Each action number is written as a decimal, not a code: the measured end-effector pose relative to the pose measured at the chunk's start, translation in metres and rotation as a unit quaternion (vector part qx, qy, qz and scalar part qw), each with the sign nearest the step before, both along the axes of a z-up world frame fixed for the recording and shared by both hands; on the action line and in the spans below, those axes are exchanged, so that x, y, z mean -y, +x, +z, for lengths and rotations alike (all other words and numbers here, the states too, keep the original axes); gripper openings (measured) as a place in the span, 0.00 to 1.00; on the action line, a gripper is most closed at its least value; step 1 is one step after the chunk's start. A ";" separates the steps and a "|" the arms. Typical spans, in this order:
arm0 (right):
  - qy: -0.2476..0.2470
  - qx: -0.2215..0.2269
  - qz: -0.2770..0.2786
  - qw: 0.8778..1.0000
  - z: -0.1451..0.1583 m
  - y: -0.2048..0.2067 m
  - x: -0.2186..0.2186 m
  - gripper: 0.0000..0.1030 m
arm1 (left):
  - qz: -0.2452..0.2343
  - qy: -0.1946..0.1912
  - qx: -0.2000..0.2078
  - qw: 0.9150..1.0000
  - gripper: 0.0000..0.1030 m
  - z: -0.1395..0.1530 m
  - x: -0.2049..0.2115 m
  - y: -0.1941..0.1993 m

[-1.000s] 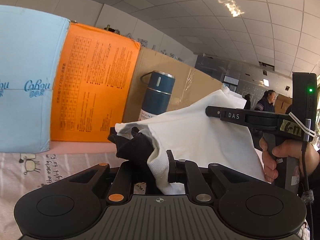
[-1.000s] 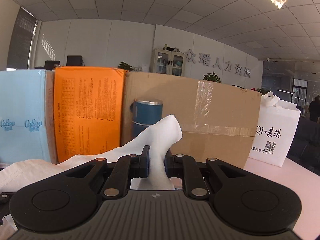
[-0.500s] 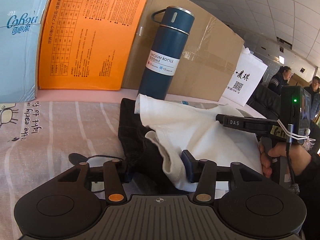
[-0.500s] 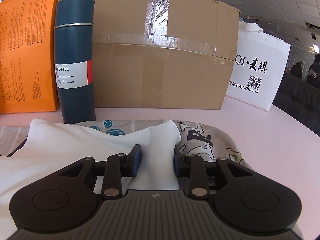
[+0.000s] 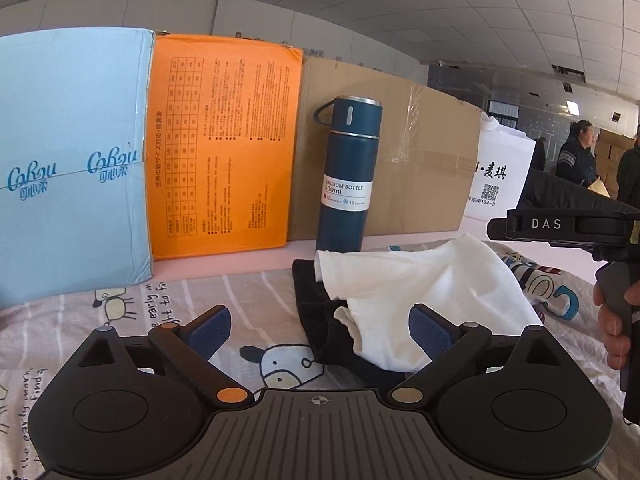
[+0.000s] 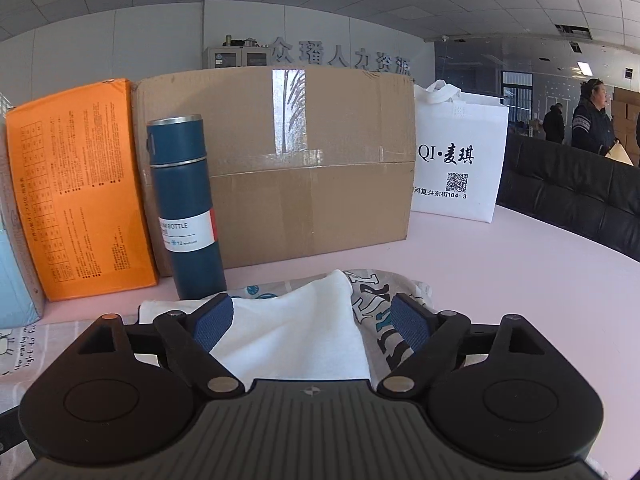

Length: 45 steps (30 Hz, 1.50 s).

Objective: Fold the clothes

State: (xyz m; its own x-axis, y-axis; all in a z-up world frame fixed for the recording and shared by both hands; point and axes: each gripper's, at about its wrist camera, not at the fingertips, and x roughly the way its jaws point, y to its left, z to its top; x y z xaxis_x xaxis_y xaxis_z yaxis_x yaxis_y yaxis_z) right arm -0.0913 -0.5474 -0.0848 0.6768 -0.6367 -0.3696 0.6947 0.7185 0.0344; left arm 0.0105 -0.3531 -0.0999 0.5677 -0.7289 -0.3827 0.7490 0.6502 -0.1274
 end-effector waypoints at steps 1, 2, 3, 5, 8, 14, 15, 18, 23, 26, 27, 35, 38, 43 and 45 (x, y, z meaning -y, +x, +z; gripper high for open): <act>0.000 0.000 0.003 1.000 0.004 -0.005 -0.011 0.84 | 0.002 -0.001 0.007 1.000 0.96 0.004 -0.005 -0.003; 0.001 0.000 0.006 1.000 0.008 -0.011 -0.023 0.85 | 0.003 -0.001 0.014 1.000 0.97 0.007 -0.010 -0.005; 0.001 0.000 0.008 1.000 0.012 -0.018 -0.036 0.88 | 0.002 -0.004 0.016 1.000 0.97 0.011 -0.018 -0.007; 0.001 -0.002 0.009 1.000 0.020 -0.027 -0.060 0.96 | -0.001 -0.009 0.021 1.000 0.99 0.018 -0.033 -0.011; -0.003 -0.013 -0.004 1.000 0.030 -0.037 -0.092 0.96 | -0.001 -0.027 0.030 0.999 1.00 0.030 -0.058 -0.015; -0.025 -0.025 -0.050 0.998 0.046 -0.052 -0.150 1.00 | 0.010 -0.070 0.033 0.997 1.00 0.048 -0.108 -0.016; -0.027 -0.026 -0.056 0.998 0.047 -0.053 -0.158 1.00 | 0.010 -0.073 0.031 0.997 1.00 0.051 -0.114 -0.015; -0.028 -0.024 -0.071 0.997 0.050 -0.055 -0.183 1.00 | 0.006 -0.079 0.038 0.996 1.00 0.056 -0.129 -0.016; -0.020 -0.020 -0.099 0.995 0.049 -0.055 -0.213 1.00 | -0.020 -0.082 0.060 0.995 1.00 0.064 -0.148 -0.019; -0.012 -0.015 -0.113 0.993 0.046 -0.057 -0.226 1.00 | -0.032 -0.092 0.063 0.993 1.00 0.067 -0.154 -0.018; -0.005 -0.010 -0.115 0.993 0.044 -0.058 -0.228 1.00 | -0.032 -0.093 0.066 0.993 1.00 0.067 -0.155 -0.018; 0.026 -0.003 -0.134 0.991 0.033 -0.055 -0.220 1.00 | -0.003 -0.064 0.066 0.996 1.00 0.058 -0.148 -0.013; 0.036 0.002 -0.136 0.990 0.026 -0.054 -0.211 1.00 | 0.001 -0.053 0.063 0.997 1.00 0.050 -0.141 -0.013; 0.049 -0.022 -0.159 0.986 0.010 -0.051 -0.197 1.00 | 0.016 -0.029 0.052 0.998 1.00 0.036 -0.132 -0.014; 0.054 -0.034 -0.171 0.983 0.005 -0.052 -0.192 1.00 | 0.014 -0.018 0.053 0.998 1.00 0.032 -0.127 -0.016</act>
State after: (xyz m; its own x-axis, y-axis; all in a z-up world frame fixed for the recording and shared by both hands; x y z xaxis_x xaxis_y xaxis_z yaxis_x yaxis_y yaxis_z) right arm -0.1429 -0.3555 -0.0797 0.4018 -0.7769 -0.4847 0.8980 0.4379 0.0426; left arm -0.0057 -0.2258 -0.0683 0.6238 -0.7246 -0.2929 0.7410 0.6675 -0.0731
